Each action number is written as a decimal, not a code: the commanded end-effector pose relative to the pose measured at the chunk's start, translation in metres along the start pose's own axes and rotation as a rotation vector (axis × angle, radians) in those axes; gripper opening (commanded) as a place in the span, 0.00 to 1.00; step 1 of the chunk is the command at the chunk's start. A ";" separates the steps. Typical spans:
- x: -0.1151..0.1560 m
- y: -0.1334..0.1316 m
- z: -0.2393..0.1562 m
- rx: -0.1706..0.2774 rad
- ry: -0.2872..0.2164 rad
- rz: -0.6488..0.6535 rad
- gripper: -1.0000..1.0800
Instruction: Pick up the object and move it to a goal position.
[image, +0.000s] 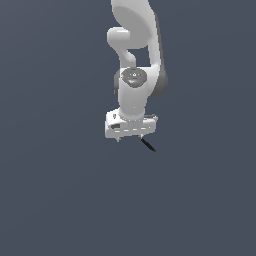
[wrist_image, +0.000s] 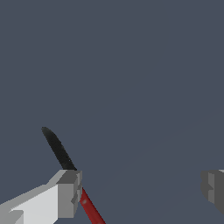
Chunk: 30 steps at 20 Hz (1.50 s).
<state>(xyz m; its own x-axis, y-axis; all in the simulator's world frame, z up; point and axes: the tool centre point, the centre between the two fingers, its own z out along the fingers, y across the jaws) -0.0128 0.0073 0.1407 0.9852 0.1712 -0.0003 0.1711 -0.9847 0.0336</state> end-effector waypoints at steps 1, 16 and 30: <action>-0.007 -0.010 0.012 0.002 0.000 -0.060 0.96; -0.066 -0.077 0.075 0.029 0.007 -0.446 0.96; -0.072 -0.083 0.094 0.033 0.008 -0.479 0.96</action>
<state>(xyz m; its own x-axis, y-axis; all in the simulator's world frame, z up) -0.0970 0.0738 0.0493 0.7957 0.6056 -0.0002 0.6056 -0.7957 0.0006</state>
